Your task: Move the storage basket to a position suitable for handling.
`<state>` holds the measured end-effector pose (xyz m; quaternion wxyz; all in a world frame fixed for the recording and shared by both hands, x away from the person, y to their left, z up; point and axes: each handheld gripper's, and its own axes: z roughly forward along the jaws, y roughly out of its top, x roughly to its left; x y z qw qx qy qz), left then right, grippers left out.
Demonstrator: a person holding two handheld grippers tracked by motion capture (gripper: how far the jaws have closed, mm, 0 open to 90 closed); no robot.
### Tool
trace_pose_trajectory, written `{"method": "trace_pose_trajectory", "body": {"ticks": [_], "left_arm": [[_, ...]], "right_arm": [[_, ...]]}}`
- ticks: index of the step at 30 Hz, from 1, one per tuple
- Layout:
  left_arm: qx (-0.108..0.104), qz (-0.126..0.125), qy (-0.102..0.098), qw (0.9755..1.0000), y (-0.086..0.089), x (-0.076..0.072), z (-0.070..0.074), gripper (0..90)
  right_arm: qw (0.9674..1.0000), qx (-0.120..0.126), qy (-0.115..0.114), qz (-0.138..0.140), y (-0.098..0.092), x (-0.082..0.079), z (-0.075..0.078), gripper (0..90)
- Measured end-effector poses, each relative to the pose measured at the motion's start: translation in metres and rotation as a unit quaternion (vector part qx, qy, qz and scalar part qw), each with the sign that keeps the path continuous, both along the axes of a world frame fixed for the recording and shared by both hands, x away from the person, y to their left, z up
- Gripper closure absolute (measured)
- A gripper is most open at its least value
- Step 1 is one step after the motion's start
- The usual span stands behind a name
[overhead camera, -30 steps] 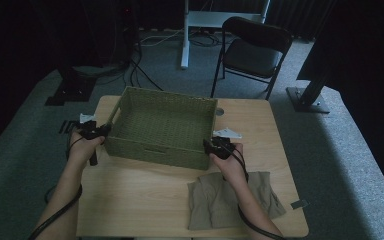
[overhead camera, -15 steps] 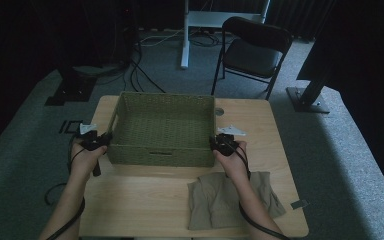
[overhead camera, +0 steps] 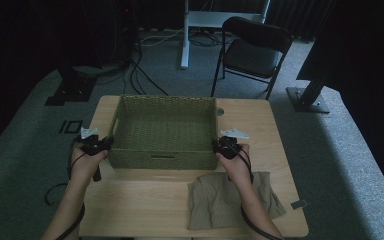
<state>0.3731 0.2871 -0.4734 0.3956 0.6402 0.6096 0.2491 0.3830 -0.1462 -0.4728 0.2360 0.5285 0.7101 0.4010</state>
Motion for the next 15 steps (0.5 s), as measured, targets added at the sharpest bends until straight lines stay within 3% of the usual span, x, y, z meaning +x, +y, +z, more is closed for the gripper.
{"method": "trace_pose_trajectory", "body": {"ticks": [6, 10, 11, 14, 15], "left_arm": [[-0.009, -0.004, 0.005, 0.9999, 0.001, 0.0, 0.001, 82.1], [-0.031, -0.012, 0.005, 0.9994, 0.005, 0.0, 0.004, 75.8], [-0.039, -0.011, -0.007, 0.9992, 0.008, 0.0, 0.008, 73.5], [-0.043, -0.011, -0.016, 0.9989, 0.009, 0.002, 0.014, 65.1], [-0.042, -0.015, -0.021, 0.9988, 0.009, 0.006, 0.019, 63.4]], "right_arm": [[1.0, 0.004, 0.006, -0.002, -0.002, -0.001, 0.001, 75.7], [0.9999, 0.013, 0.005, -0.002, -0.004, 0.001, 0.002, 71.9], [0.9997, 0.024, 0.0, -0.004, -0.005, 0.002, 0.004, 65.8], [0.9995, 0.031, -0.009, -0.008, -0.007, 0.003, 0.009, 61.8], [0.9986, 0.047, -0.018, -0.013, -0.009, 0.006, 0.014, 55.5]]}}
